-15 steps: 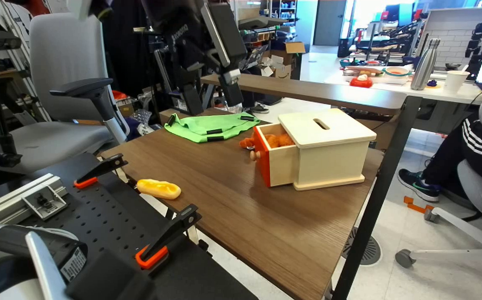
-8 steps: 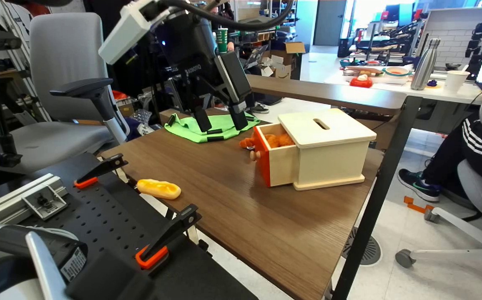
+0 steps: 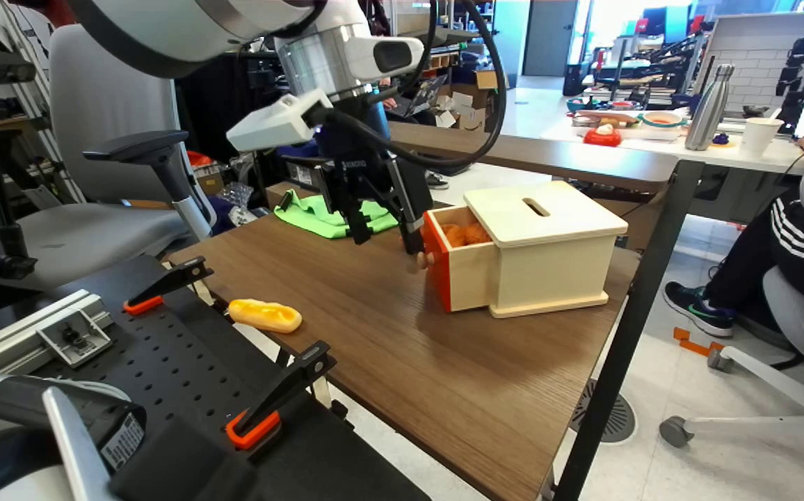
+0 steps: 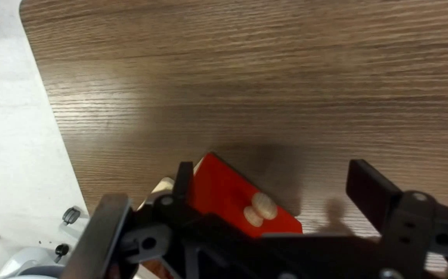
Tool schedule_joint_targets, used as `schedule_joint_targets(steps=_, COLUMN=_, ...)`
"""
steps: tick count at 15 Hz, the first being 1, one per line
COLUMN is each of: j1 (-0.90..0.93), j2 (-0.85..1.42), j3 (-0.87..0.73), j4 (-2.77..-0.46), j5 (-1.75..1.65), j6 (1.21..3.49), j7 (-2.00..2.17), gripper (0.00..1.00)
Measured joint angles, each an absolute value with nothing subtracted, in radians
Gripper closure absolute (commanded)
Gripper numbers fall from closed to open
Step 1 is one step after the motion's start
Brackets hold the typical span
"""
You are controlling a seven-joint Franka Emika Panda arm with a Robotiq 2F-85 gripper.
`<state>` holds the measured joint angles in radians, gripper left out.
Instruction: Close the chest drawer
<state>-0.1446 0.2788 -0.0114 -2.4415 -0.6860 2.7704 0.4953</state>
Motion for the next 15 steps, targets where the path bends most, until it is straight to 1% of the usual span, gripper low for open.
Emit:
schedule_joint_targets(steps=6, j1=-0.143, j2=0.329, j3=-0.004, j4=-2.417, j5=-0.679, j6=2.769, j7=0.495, gripper=0.00)
schedule_joint_targets(steps=10, j1=-0.066, j2=0.330, j3=-0.081, j4=-2.420, j5=-0.625, j6=2.779, j7=0.484, gripper=0.00)
schedule_joint_targets(steps=15, j1=-0.035, j2=0.332, j3=-0.118, j4=-2.474, j5=-0.581, j6=2.915, j7=0.489, gripper=0.00)
